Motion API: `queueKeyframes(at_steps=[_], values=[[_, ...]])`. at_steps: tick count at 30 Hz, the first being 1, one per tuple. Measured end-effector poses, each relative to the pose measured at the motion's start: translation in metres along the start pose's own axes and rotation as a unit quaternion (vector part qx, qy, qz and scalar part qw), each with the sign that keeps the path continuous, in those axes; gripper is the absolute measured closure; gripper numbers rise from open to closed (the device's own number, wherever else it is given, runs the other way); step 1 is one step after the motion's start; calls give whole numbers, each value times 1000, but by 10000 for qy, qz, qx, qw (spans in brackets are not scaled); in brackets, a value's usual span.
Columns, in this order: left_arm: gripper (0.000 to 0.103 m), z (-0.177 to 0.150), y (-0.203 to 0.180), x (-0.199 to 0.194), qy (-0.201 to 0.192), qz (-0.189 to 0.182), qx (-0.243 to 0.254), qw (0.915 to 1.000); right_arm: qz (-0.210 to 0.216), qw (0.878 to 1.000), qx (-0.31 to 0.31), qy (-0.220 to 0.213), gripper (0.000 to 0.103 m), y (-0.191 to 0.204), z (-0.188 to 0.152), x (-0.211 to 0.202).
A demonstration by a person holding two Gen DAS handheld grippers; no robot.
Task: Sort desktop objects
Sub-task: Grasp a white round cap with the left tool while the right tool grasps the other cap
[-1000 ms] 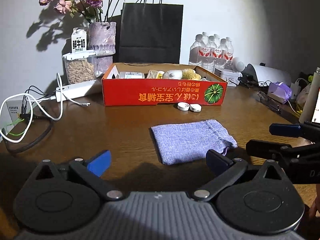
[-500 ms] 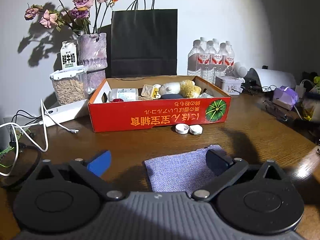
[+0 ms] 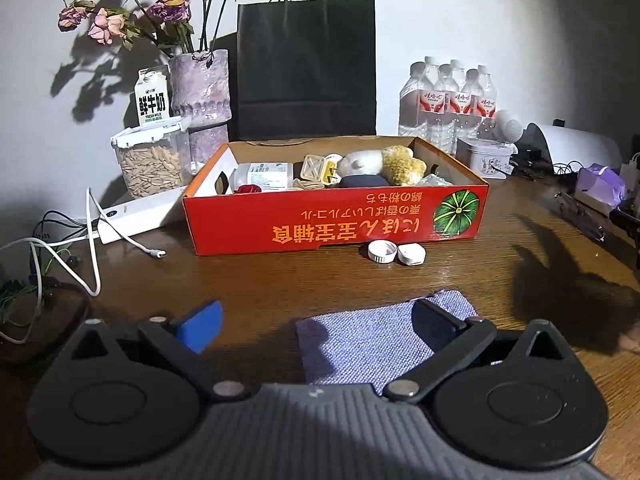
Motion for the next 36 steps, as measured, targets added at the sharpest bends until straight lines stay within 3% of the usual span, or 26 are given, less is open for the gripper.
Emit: queueKeyframes(at_steps=[9,15,18,21,24,25,27,31,36], values=[[0,2,-11,9,43,-51,221,9997,-609,9962,-341,-519,3,-15,26,-3],[0,-4,-4,12,94,-79,108,9999,-649,9964,-509,-192,0,10,8,-14],[0,-3,-2,17,159,-125,65,9998,106,9998,-161,59,0,33,6,-19],[0,9,-9,21,11,-267,216,9994,901,9949,356,272,0,57,23,-19],[1,19,-25,39,-2,-638,614,9961,1799,9782,821,635,11,87,37,-6],[4,23,-30,47,-15,-759,801,9939,2079,9708,926,763,18,97,40,0],[11,28,-32,65,21,-809,981,9919,2466,9573,1135,994,22,116,46,13],[35,30,-18,98,344,-908,800,9921,2923,9366,1362,1372,33,145,53,41],[38,27,14,119,619,-1021,509,9915,3251,9214,1426,1580,46,176,64,71]])
Point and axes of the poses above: each gripper's, at about its wrist camera, not at the fingertips, and x roughly the way its jaws point, y to its left, z to its top, the point moved 6 cm from there along x, roughly the way its jaws point, and after that the axes turned 11 degrees about -z, right-handed, at the moved point
